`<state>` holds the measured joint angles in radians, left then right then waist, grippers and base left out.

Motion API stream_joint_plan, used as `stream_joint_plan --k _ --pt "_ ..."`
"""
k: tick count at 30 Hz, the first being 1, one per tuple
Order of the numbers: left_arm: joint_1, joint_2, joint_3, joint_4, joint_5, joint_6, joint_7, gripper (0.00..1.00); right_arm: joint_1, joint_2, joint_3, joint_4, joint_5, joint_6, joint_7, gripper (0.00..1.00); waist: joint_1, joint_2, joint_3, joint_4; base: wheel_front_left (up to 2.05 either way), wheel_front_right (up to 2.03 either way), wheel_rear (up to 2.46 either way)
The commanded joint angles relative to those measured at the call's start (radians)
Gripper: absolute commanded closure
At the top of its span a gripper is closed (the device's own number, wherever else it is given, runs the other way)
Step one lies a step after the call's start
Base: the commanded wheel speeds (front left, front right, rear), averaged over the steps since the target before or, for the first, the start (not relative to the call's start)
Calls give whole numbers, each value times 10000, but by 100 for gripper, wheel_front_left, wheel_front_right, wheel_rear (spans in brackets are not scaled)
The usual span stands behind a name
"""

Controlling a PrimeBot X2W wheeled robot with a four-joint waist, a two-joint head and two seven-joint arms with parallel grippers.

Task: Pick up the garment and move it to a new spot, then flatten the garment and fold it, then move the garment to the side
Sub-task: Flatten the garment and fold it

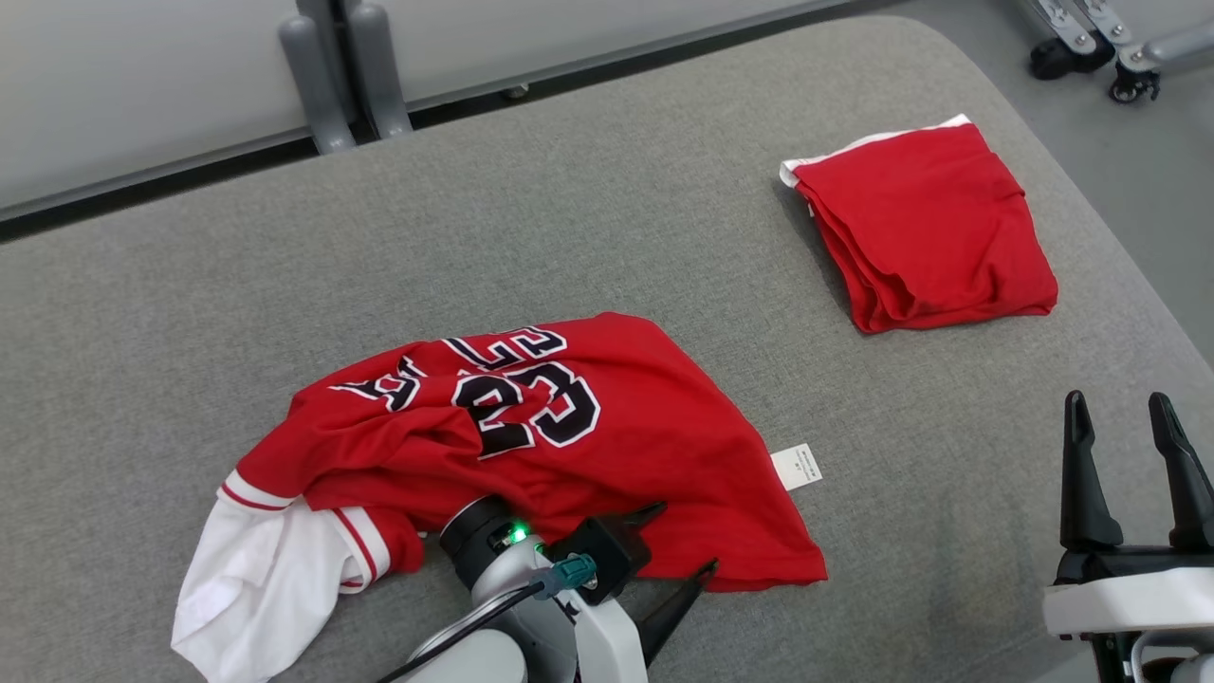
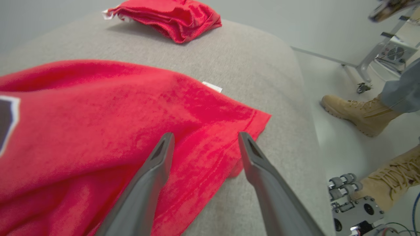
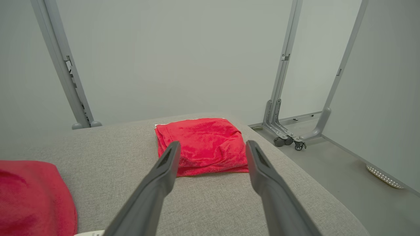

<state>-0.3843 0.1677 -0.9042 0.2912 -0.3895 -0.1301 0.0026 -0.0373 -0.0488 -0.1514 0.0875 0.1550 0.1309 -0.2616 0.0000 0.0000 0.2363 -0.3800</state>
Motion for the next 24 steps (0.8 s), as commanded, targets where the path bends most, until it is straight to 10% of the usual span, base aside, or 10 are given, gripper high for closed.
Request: stream_joint_plan --k 1,6,7,9,17,24 --pt "-204 91 -103 421 128 30 180 0 -195 -37 -33 -30 128 -3 -51 0 0 0 504 -408 0 0 0" --pt "-455 209 -718 1590 401 17 922 0 -253 -44 -144 -19 328 -3 -51 0 0 0 705 -419 0 0 0" --pt "-397 199 -819 1745 328 12 1031 54 -272 -42 -180 -9 330 -3 -51 0 0 0 708 -382 0 0 0" --pt "-533 285 -922 1938 419 7 966 100 -319 -41 -239 22 343 -3 -51 0 0 0 693 -274 0 0 0" --pt "-457 69 -241 610 -1287 -6 19 100 -145 -47 -425 94 208 -3 -51 0 0 0 129 607 0 0 0" --pt "1478 1459 2086 -3220 -3581 906 -562 100 273 -51 -904 174 -41 -3 -51 0 0 0 -461 1986 0 0 0"
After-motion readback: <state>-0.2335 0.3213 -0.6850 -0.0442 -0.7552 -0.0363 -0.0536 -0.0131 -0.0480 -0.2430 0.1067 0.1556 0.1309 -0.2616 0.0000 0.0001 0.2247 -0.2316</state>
